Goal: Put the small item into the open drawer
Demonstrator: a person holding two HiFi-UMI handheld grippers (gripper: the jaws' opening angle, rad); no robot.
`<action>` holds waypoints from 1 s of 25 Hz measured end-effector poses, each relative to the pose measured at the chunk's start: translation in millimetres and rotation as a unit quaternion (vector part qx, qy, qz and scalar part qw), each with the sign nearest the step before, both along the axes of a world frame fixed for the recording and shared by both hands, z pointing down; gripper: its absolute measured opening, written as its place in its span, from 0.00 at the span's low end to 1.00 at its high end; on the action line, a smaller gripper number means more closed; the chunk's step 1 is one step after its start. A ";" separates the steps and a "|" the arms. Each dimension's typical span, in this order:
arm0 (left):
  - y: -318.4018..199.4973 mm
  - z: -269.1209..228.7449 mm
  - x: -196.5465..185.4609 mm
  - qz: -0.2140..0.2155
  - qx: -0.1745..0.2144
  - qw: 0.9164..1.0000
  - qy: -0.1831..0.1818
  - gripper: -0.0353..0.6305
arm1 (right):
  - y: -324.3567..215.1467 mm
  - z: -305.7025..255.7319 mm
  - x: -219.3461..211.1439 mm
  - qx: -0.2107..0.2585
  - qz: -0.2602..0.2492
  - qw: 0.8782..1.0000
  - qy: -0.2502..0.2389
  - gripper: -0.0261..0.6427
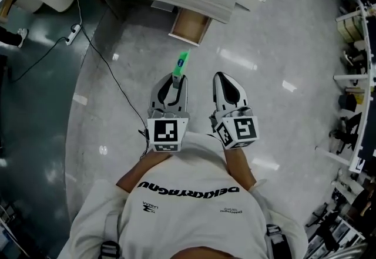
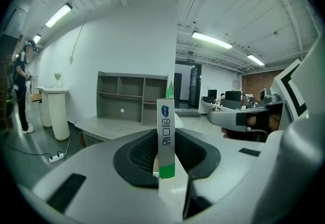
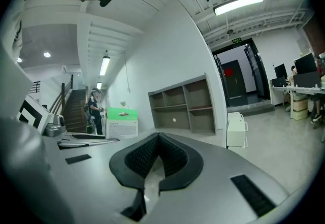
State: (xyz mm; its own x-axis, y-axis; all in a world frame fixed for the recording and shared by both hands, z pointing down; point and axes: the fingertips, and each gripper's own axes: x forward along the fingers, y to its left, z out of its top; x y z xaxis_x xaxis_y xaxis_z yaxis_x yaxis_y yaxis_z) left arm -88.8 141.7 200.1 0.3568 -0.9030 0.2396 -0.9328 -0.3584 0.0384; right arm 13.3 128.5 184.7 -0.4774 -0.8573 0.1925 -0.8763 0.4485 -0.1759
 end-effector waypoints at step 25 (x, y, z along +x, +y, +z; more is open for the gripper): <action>-171.0 103.1 10.5 0.038 -0.072 0.997 -0.011 0.20 | -155.7 112.8 3.2 -0.082 0.029 0.996 0.020 0.09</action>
State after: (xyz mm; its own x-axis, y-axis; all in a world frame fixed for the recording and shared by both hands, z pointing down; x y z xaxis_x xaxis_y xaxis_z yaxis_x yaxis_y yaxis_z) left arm -78.3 -29.4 303.2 0.4169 -0.8293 0.3722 -0.9040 -0.4208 0.0749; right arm 16.4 -27.1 297.4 -0.4165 -0.8392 0.3497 -0.9080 0.3647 -0.2064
